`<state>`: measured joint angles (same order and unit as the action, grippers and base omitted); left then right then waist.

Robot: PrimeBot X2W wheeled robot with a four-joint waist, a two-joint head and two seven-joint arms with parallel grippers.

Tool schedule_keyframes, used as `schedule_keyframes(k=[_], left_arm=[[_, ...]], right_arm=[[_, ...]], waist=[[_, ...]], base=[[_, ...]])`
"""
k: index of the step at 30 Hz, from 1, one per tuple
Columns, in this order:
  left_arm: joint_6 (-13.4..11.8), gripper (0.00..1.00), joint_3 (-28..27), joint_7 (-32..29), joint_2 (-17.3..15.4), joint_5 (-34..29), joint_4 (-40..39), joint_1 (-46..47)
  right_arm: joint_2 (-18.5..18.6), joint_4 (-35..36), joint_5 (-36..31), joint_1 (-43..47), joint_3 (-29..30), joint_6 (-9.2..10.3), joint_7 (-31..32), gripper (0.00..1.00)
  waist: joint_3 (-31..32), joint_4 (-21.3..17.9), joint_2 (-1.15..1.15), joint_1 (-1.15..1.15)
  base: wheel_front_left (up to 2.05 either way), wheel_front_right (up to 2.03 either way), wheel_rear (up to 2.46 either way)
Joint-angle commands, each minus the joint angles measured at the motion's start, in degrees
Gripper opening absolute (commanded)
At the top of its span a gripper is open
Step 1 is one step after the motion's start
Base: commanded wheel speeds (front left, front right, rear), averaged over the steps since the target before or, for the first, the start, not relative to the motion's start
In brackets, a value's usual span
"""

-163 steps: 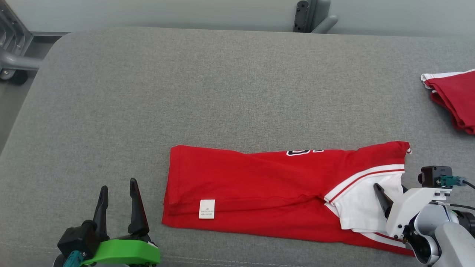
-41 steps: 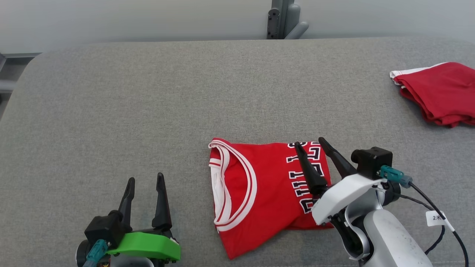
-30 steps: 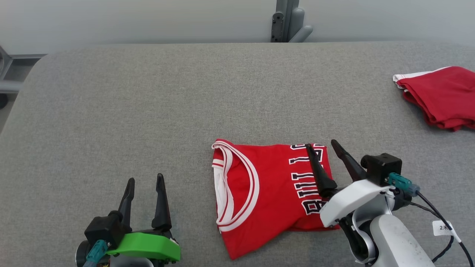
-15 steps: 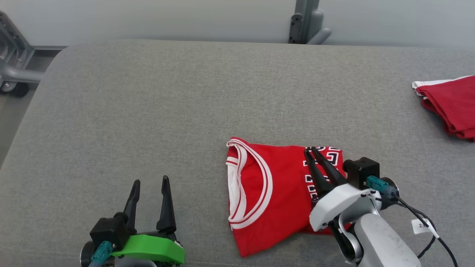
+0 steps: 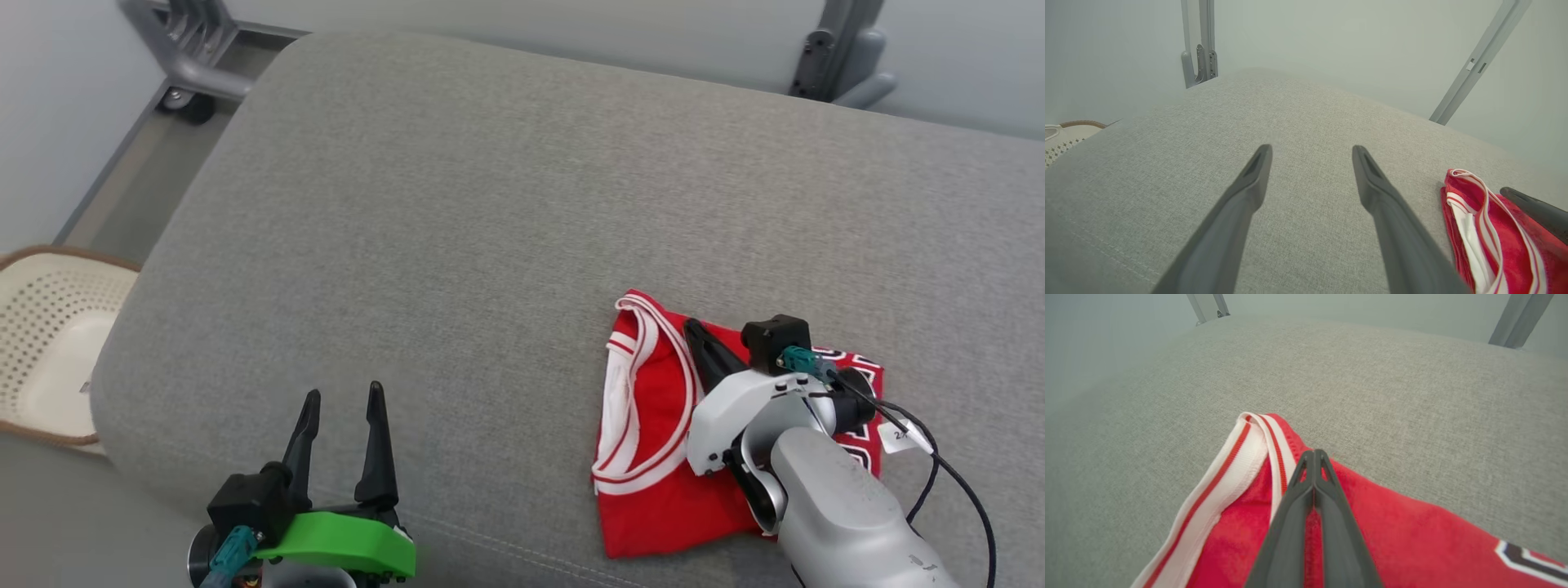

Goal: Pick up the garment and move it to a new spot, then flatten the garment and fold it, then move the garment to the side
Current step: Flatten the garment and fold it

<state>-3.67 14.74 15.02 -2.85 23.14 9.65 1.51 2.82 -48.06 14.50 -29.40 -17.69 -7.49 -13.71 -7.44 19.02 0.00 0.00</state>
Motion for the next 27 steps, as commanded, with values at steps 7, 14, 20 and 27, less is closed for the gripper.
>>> schedule_keyframes(k=[7, 14, 20, 27], left_arm=[[-0.9, 1.0, 0.5, 0.2, -0.1, 1.3, -0.5, 0.6], [-1.4, 1.0, 0.5, 0.2, -0.1, 1.9, -1.0, 1.0], [-1.1, 1.0, -0.3, 0.2, -0.1, 1.2, -1.4, 1.0], [-0.3, 1.0, -0.6, 0.2, -0.1, -1.2, -1.6, 2.0]], right_arm=[[0.2, -6.7, 2.6, -4.1, -4.8, 0.01, -1.0, 0.0], [0.2, -6.5, 6.5, -6.5, -11.1, 0.02, -1.3, 0.0], [0.2, -2.2, 6.1, -8.6, -9.9, 0.01, -1.5, 0.0], [0.2, 7.6, 1.0, -5.3, -1.8, 0.02, -1.5, 0.0]], waist=[[-2.5, 7.8, 0.0, 0.0], [-3.2, 6.9, 0.0, 0.0], [-3.0, 3.0, 0.0, 0.0], [-2.0, -2.4, 0.0, 0.0]], base=[[0.0, 0.0, 0.0], [0.0, 0.0, 0.0], [0.0, 0.0, 0.0], [0.0, 0.0, 0.0]])
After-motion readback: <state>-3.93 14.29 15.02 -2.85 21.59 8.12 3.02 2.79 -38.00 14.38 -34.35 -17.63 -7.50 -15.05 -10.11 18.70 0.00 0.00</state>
